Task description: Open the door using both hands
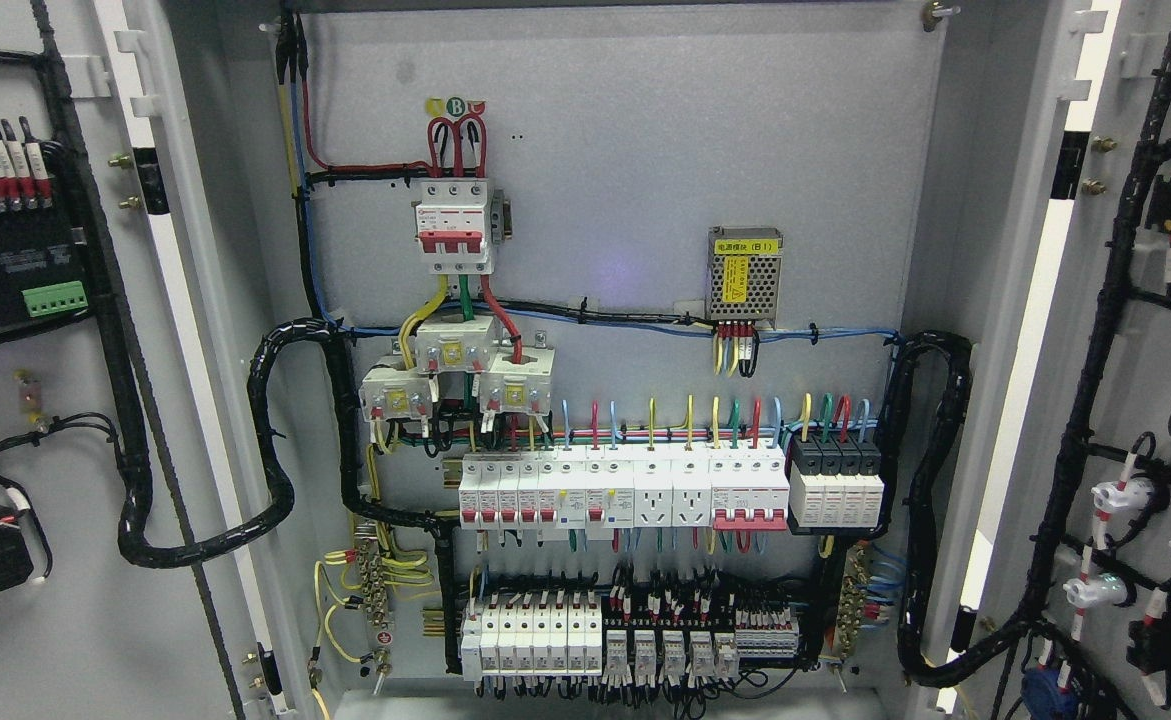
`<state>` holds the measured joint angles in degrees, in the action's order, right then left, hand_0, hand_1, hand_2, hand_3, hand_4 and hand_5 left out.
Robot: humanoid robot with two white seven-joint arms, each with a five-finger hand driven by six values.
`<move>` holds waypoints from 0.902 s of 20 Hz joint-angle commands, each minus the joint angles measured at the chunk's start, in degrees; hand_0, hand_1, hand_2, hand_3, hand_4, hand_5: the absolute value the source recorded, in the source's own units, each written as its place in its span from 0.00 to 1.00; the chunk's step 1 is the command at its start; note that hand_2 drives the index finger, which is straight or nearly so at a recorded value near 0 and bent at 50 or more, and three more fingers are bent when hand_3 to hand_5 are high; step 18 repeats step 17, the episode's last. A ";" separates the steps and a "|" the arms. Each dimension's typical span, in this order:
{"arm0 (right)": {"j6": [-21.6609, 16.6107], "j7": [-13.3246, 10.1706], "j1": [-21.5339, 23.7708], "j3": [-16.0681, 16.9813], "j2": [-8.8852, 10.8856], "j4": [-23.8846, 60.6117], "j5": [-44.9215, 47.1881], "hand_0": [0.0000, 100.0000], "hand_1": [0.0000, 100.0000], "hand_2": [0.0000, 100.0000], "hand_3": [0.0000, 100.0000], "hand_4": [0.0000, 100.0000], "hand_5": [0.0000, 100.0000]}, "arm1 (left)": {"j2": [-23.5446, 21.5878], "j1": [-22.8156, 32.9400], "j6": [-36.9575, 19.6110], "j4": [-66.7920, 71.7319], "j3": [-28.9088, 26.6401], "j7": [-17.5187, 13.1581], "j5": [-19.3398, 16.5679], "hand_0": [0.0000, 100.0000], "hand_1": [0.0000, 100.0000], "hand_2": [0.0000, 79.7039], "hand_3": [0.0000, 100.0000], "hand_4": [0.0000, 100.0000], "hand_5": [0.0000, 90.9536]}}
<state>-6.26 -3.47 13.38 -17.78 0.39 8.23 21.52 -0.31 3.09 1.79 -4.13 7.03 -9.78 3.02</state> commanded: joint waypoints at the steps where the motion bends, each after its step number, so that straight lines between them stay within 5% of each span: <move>1: 1.86 -0.22 -0.81 1.08 -4.25 -3.40 -2.88 0.00 0.00 0.00 0.00 0.00 0.00 | 1.98 -0.10 -0.03 0.88 0.01 -0.06 0.06 0.00 0.00 0.00 0.00 0.03 0.00; 18: 3.36 0.31 -2.21 1.00 -5.31 -3.31 -3.94 0.00 0.00 0.00 0.00 0.00 0.00 | 1.98 -0.10 -0.03 0.79 0.09 -0.15 0.06 0.00 0.00 0.00 0.00 0.03 0.00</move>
